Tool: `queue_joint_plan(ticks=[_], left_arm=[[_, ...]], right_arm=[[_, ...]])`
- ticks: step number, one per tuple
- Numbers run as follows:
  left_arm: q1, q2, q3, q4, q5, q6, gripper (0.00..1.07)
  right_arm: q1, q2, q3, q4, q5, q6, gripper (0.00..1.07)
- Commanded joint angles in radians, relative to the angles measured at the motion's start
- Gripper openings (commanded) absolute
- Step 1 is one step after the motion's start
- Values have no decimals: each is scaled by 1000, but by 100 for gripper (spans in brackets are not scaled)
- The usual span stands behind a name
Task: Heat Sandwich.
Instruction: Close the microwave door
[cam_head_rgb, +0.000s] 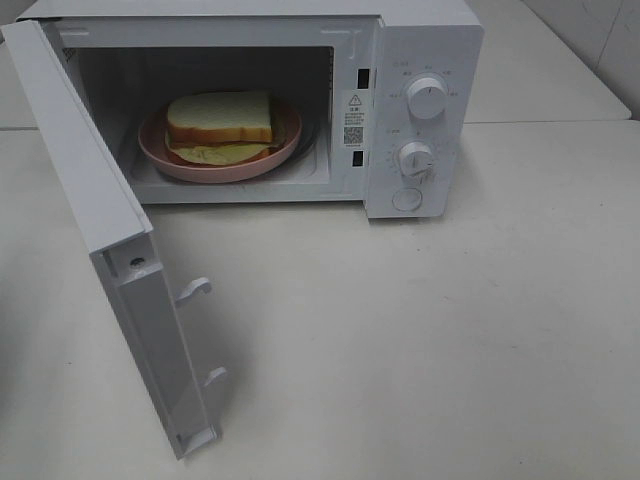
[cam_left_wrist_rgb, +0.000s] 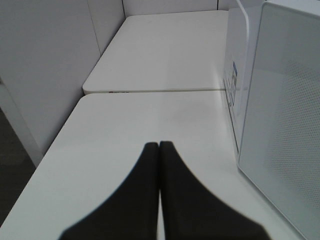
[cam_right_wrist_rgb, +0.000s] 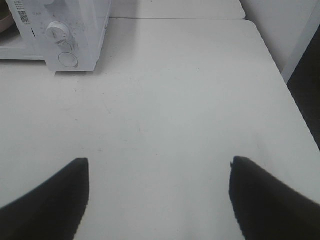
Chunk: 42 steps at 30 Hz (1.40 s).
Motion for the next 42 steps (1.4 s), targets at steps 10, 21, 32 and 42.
queue_joint_plan(ticks=[10,21,32,42], left_arm=[[2,317,-20,278,-338,-233,0],[-200,530,-78,241,-449,-200,0],[-373,664,-144,86,-552,-173,0],[-489,748,-230,-2,-555,-172,0]], right_arm=[[-4,-28,1,0,-8,1,75],[-4,-28,1,0,-8,1,75],[-4,-28,1,0,-8,1,75],[-4,-28,1,0,-8,1,75]])
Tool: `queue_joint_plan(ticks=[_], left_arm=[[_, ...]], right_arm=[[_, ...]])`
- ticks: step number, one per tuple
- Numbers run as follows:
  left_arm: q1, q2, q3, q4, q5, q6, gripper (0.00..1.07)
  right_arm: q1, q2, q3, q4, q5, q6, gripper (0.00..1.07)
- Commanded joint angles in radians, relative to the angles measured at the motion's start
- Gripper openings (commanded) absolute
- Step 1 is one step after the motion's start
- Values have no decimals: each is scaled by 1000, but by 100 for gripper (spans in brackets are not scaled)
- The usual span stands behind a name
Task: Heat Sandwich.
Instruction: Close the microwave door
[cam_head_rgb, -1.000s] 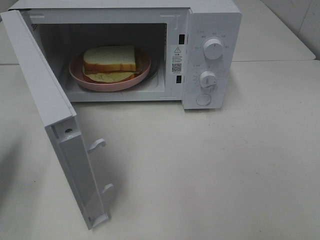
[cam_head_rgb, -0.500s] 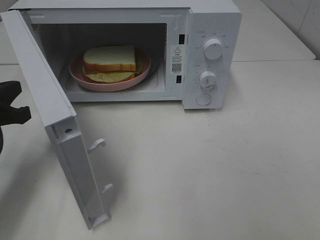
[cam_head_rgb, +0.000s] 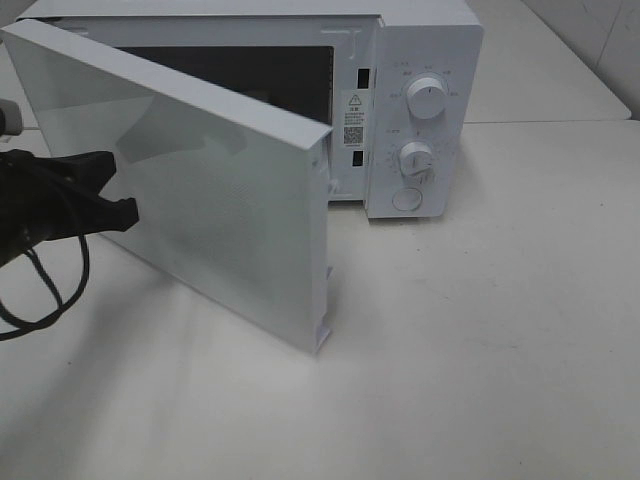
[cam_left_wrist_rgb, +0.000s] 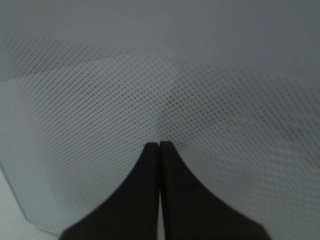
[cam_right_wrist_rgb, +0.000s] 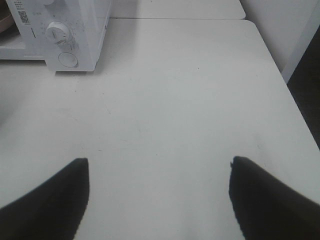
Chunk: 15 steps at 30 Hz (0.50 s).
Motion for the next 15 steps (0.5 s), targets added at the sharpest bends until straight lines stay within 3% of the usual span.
queue_joint_plan(ticks=[1,11,15], left_arm=[[-73,33,-54,-98,-22,1,0],[-219,113,-204,-289,23,60,0],[-258,143,-271,-325,39,101,0]], right_arm=[[-4,-28,1,0,-8,1,75],[-4,-28,1,0,-8,1,75],[-4,-28,1,0,-8,1,75]])
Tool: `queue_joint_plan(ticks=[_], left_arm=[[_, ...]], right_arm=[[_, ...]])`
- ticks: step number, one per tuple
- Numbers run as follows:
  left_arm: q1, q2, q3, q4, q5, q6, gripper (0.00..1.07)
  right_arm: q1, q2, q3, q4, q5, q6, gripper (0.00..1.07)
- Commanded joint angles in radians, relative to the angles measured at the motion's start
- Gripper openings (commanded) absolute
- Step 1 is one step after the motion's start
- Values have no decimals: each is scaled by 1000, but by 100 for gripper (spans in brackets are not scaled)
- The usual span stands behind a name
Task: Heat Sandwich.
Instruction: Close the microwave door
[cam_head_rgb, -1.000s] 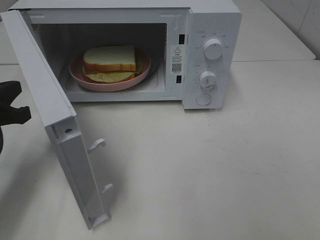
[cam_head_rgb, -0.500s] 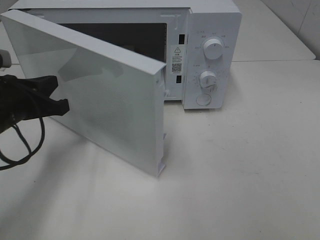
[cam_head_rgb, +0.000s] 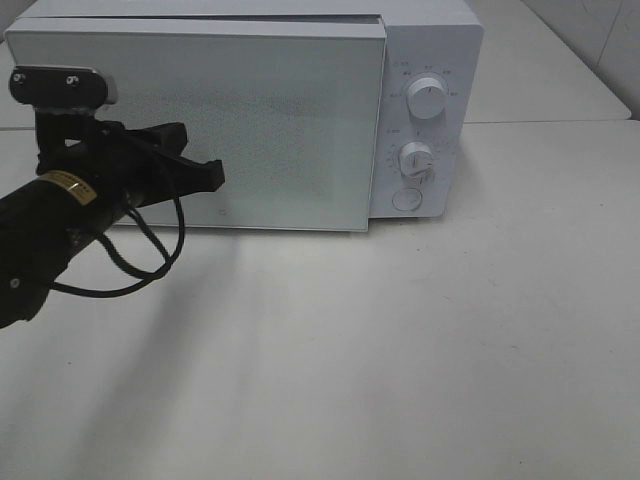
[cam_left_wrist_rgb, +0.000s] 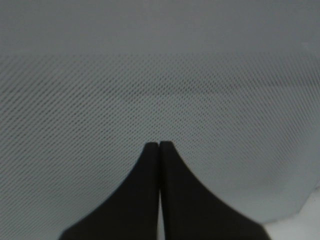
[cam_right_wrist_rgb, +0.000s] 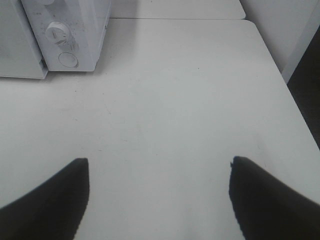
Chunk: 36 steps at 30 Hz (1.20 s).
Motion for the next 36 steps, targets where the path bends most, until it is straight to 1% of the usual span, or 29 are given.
queue_joint_plan(ticks=[1,2,3,4,7,8,10,12,13,16,17,18,21,22,26,27,31,36], left_arm=[[-33,19,-65,-36,21,34,0],[-41,27,-86,-41,39,39,0],[-41,27,-86,-41,39,39,0],[-53,39,-121,-47,62,57,0],[-75,66,-188,-70,92,92,0],[-75,66,-188,-70,92,92,0],[-84,78,-219,-78,103,107,0],[-96,102,-267,-82,109,107,0],[-96,102,-267,-82,109,107,0],[-99,130,-318,-86,140,107,0],[-99,145,-353,-86,165,107,0],[-99,145,-353,-86,165,107,0],[-99,171,-406,-87,184,110,0],[-99,171,-406,-87,184,110,0],[-99,202,-467,-87,211,117,0],[-99,202,-467,-87,211,117,0],[-99,224,-508,-118,226,149,0],[-99,223,-508,-118,232,149,0]], right_arm=[[-4,-28,1,0,-8,1,75],[-4,-28,1,0,-8,1,75],[-4,-28,1,0,-8,1,75],[-4,-28,1,0,-8,1,75],[-4,-28,1,0,-8,1,75],[-4,-28,1,0,-8,1,75],[-4,-28,1,0,-8,1,75],[-4,-28,1,0,-8,1,75],[-4,-28,1,0,-8,1,75],[-4,-28,1,0,-8,1,75],[-4,-28,1,0,-8,1,75],[-4,-28,1,0,-8,1,75],[-4,-28,1,0,-8,1,75],[-4,-28,1,0,-8,1,75],[-4,-28,1,0,-8,1,75],[-4,-28,1,0,-8,1,75],[-4,-28,1,0,-8,1,75],[-4,-28,1,0,-8,1,75]])
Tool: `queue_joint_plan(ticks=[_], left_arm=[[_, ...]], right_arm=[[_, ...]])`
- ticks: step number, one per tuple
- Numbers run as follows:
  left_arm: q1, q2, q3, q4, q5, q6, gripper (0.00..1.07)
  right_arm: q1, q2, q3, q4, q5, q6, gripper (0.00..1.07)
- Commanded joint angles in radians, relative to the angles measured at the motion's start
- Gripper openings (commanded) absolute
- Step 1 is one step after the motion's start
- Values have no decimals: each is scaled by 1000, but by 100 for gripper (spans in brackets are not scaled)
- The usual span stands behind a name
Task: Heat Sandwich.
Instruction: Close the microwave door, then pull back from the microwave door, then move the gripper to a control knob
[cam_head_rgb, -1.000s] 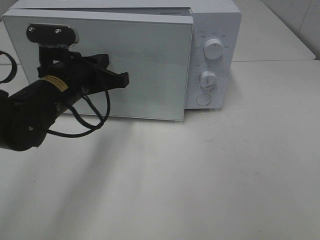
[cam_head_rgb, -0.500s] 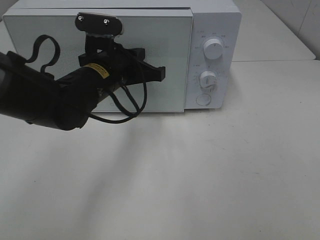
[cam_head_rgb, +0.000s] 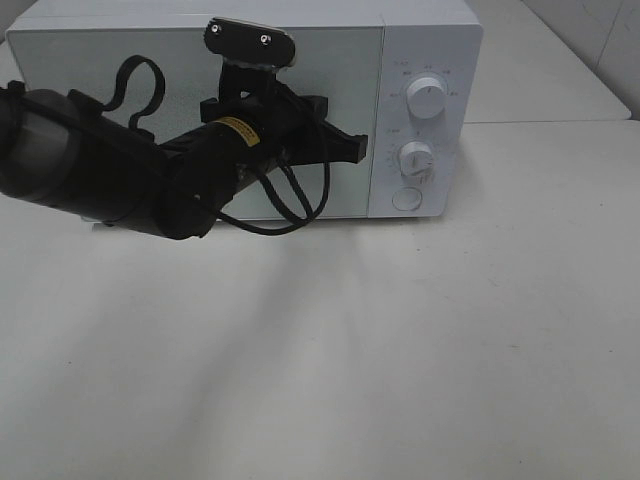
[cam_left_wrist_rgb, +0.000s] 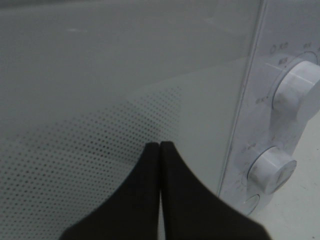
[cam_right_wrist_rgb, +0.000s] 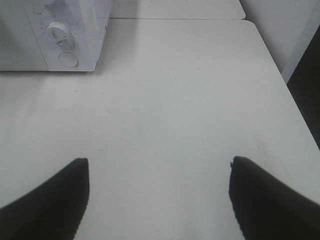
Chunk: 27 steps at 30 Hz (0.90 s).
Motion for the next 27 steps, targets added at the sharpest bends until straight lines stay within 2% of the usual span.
queue_joint_plan(ticks=[1,16,24,27], left_arm=[[30,3,-31,-99,-60,2,0],[30,-18,-7,-100,-58,2,0],[30,-86,134,-96,-58,-2,0],[30,-137,220,-96,-58,-2,0]], right_arm=[[-4,-28,1,0,-7,1,75],[-4,-28,1,0,-7,1,75],[-4,-28,1,0,-7,1,75],[-4,-28,1,0,-7,1,75]])
